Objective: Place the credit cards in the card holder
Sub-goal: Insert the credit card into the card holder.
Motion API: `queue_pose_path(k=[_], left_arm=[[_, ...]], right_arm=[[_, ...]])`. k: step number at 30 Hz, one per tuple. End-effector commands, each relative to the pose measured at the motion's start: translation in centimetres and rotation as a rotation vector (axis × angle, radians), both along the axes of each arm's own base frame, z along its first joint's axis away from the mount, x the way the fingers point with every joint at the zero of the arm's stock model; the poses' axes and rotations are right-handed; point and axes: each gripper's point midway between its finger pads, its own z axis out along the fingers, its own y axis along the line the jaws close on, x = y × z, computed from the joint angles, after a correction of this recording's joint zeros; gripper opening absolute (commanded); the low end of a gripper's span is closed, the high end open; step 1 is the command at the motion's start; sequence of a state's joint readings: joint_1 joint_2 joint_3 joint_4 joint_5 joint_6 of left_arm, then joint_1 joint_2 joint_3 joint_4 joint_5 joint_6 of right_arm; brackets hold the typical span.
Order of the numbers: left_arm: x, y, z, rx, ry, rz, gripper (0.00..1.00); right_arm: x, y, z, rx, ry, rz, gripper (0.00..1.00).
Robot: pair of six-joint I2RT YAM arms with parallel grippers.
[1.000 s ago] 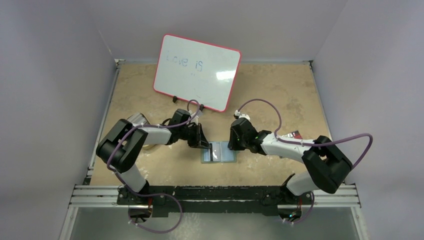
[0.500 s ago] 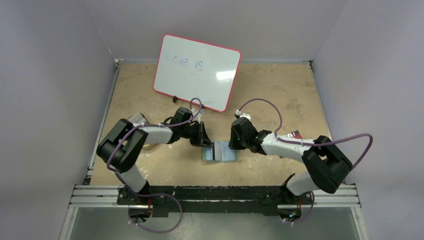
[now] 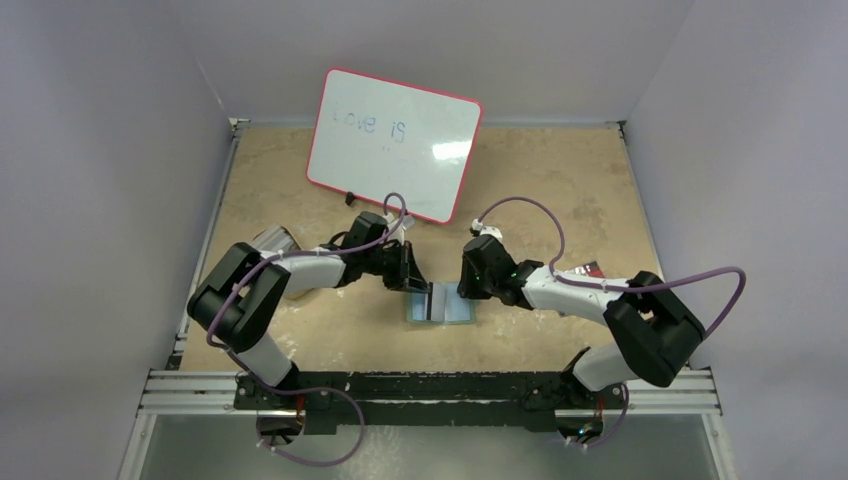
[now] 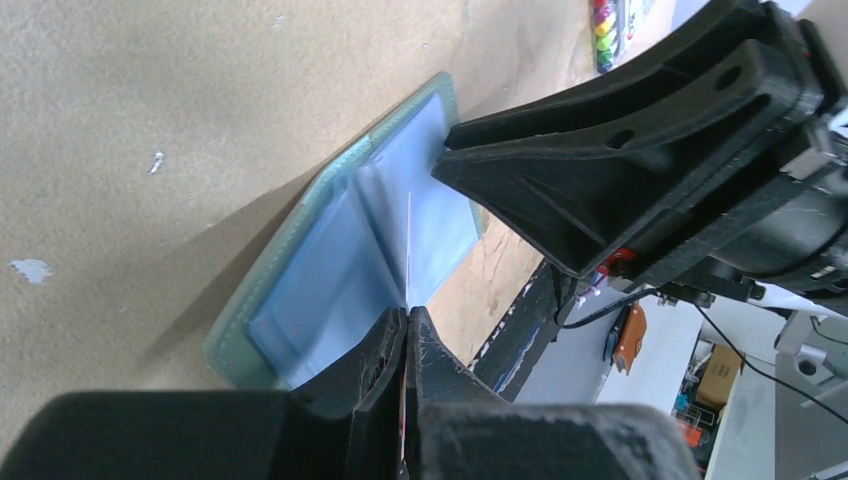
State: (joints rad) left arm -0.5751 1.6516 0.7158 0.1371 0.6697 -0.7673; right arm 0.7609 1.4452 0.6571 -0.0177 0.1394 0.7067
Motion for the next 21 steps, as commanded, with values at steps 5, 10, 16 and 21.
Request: queue_pose_path(k=[5,10,16,21], left_arm=[[1.4,-1.3,2.8,-0.058,-0.087,-0.006,0.0],[1.1,-0.4,-0.1,0.042,-0.035,0.019,0.0],[0.8,0.5,-2.0,0.095,0.005,0.078,0.0],[1.0,0.7,-2.5,0.113,0.012,0.115,0.0]], right_arm=[[-0.6,-0.9,-0.6,-0.03,0.022,-0.021,0.26],[-0.7,-1.0,-0.8,-0.031,0.026,-0.02,0.26],[-0.6,-0.9,-0.6,-0.032,0.023,-0.022,0.26],[-0.7,-1.0,-1.0,-0.032,0.029,-0.025,0.26]])
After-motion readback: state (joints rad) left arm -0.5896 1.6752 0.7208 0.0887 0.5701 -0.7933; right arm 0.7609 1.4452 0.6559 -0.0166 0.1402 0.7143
